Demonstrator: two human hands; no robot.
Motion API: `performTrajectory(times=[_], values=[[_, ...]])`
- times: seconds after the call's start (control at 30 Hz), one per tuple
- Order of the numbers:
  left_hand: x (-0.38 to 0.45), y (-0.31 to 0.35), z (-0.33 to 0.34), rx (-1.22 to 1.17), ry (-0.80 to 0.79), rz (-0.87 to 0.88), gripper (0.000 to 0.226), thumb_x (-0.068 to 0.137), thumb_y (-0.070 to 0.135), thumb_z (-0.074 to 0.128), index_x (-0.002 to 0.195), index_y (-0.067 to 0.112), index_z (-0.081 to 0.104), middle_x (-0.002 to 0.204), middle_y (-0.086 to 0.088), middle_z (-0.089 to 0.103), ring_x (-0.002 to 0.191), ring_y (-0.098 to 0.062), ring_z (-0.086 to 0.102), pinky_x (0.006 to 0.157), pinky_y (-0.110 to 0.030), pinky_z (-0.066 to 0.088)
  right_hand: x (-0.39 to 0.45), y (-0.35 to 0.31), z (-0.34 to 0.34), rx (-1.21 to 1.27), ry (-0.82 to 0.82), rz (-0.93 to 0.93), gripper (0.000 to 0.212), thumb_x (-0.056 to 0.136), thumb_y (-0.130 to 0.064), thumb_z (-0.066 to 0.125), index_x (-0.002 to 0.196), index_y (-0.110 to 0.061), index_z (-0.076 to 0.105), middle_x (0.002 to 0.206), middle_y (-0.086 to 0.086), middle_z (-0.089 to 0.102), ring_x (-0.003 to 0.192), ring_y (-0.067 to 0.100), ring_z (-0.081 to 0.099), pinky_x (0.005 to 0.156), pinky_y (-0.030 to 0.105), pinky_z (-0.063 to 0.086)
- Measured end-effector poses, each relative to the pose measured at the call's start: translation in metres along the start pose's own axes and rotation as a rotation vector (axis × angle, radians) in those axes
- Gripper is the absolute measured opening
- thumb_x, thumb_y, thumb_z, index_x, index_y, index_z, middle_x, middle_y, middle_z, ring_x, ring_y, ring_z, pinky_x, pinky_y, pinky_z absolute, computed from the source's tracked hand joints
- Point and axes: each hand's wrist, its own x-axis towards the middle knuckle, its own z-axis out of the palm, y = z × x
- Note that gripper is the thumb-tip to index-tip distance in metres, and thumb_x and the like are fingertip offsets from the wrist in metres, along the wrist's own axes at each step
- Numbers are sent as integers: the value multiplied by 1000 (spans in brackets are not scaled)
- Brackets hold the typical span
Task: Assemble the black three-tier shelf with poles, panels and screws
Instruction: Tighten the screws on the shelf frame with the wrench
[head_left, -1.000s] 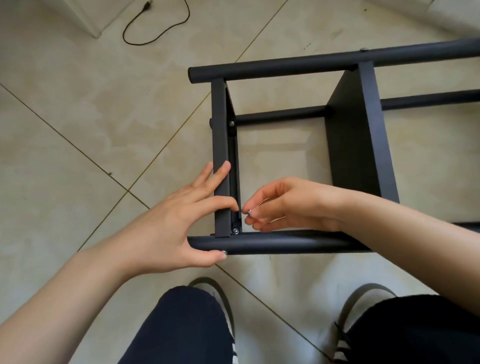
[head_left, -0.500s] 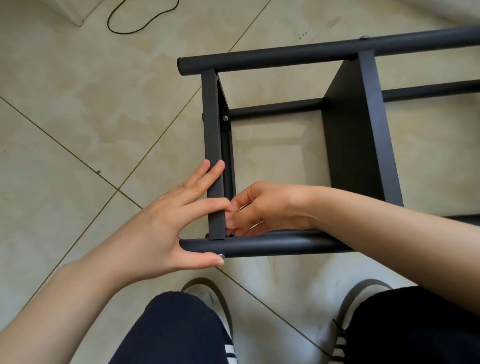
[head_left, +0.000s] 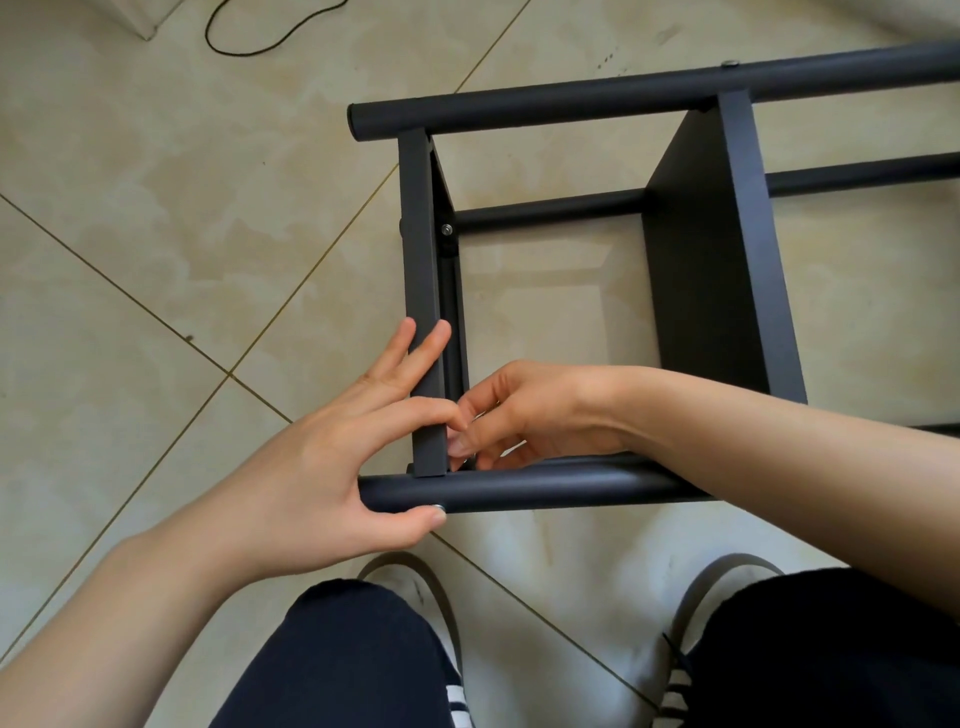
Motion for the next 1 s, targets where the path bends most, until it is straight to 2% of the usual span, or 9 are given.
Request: performTrajectory(times=[0.2,0.27,0.37,0.53,0.63,0.7,0.8,0.9,1.0], values=[[1,-1,-3,-23,-25,-18,55,75,33,81,122,46,57,162,33,3,151,3,-4,105,-20,24,3,2,3,-17,-32,12,18,91,-15,68,76,-23,75,80,-2,72,71,9,63,74,24,52],[0,-1,-2,-11,-23,-20,61,75,31,83,128,47,56,162,33,3,151,4,-4,104,-19,23,4,3,3,-4,-41,28,12,92,-15,67,83,-18,74,83,-1,71,75,13,61,77,26,50],[0,-3,-2,-6,-14,-25,75,75,24,86,138,47,51,163,32,3,151,3,-3,106,-18,22,5,2,1,36,-81,61,17,92,-13,66,78,-19,73,83,1,70,77,16,61,79,27,51],[1,-5,1,8,0,-15,83,75,23,87,144,44,45,164,29,3,152,0,-2,109,-19,20,5,2,-2,28,-102,84,13,92,-13,65,81,-17,72,84,2,70,77,16,62,79,28,52],[0,-7,2,3,6,-5,84,75,24,87,145,45,44,164,29,3,152,0,-2,110,-21,18,6,3,-1,22,-88,70,19,92,-12,66,75,-19,73,81,1,70,73,13,62,73,24,53],[0,-7,2,7,10,-1,86,75,23,87,145,46,43,164,29,2,152,0,-2,111,-16,18,6,3,0,24,-83,75,19,91,-12,66,75,-18,73,82,1,70,75,14,63,74,25,53],[1,-7,3,7,17,6,83,75,28,85,145,45,43,164,29,2,152,1,-3,108,0,14,7,3,3,16,-70,94,10,93,-13,64,85,-9,68,91,10,64,89,23,59,87,32,49],[1,-6,4,17,25,10,79,74,35,77,145,44,44,164,29,3,152,1,-2,110,-14,19,9,3,7,-12,-43,112,9,96,-13,61,92,-6,65,87,10,60,82,21,57,84,31,47],[1,-6,4,15,27,8,80,73,36,76,146,44,43,164,29,4,152,0,-1,108,-19,22,9,0,8,-40,-37,123,16,95,-14,60,81,-10,66,79,5,60,71,15,57,76,28,48]])
